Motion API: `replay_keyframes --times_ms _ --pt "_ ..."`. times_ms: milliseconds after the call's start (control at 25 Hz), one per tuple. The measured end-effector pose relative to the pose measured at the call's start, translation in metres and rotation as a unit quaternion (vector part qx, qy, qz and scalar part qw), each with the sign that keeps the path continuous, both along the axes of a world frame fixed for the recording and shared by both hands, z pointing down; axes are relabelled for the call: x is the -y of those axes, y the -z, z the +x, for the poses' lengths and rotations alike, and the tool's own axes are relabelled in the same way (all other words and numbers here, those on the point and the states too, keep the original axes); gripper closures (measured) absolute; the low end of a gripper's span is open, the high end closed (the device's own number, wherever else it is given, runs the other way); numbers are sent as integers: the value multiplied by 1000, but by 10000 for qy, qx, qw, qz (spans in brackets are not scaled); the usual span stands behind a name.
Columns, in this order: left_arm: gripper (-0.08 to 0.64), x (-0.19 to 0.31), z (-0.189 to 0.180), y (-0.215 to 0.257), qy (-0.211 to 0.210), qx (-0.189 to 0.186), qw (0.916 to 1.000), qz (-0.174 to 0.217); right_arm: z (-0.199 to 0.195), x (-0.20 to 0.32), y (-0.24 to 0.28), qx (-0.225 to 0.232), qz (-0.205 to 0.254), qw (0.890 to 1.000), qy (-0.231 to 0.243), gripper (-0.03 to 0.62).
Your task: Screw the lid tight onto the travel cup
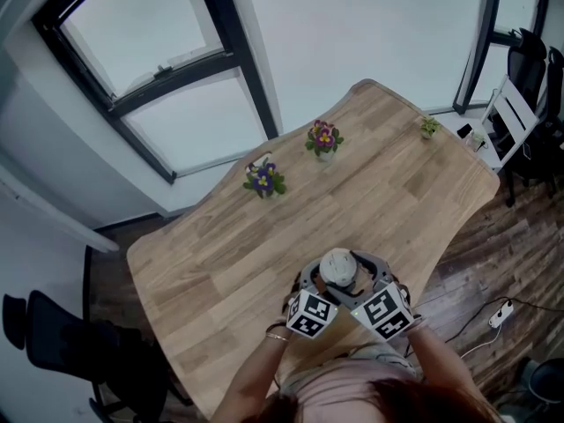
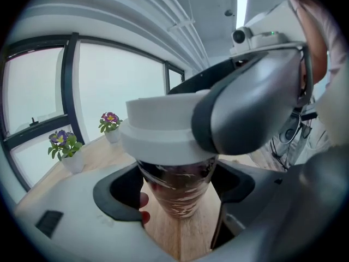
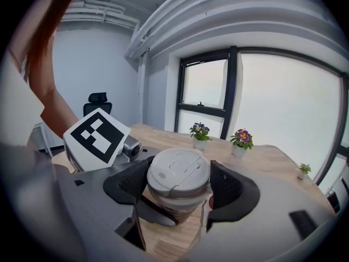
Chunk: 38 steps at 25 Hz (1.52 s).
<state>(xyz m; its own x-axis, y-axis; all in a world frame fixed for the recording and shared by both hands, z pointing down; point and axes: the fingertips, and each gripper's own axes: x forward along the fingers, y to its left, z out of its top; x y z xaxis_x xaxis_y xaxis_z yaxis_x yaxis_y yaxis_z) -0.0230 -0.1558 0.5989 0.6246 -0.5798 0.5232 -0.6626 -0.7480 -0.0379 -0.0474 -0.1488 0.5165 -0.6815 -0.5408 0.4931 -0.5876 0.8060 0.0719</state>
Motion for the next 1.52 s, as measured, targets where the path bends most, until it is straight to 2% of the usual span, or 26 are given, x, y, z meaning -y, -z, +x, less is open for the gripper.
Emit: replay_keyframes --times_ms 160,240,360,480,560,760,1040,1360,1520 --pt "189 0 -2 -1 -77 -21 10000 -35 -1 0 1 124 31 9999 -2 241" --pt "189 -1 -2 -1 -206 -24 9998 -44 0 -2 1 272 -196 9994 128 241" --pt "189 -4 -2 -2 -491 2 9988 -75 5 -8 0 309 -543 9966 547 240" --pt "189 -7 -3 -3 -844 70 9963 -147 9 -11 -5 73 -587 9924 1080 241" --pt "189 -6 -4 -3 -892 93 9958 -194 8 -10 -3 87 -546 9907 1241 241" --pt "189 -4 -5 0 -573 -6 9982 -194 4 -8 1 289 -304 9953 875 242" --pt "189 8 -8 -3 -187 146 9997 -54 11 -2 -3 376 -158 9990 185 276" --pt "189 11 -7 -3 -186 66 9998 -69 11 0 -2 414 -189 9989 97 278" --pt "190 9 -6 -1 -119 115 9997 -195 13 -1 -2 406 -232 9988 138 276"
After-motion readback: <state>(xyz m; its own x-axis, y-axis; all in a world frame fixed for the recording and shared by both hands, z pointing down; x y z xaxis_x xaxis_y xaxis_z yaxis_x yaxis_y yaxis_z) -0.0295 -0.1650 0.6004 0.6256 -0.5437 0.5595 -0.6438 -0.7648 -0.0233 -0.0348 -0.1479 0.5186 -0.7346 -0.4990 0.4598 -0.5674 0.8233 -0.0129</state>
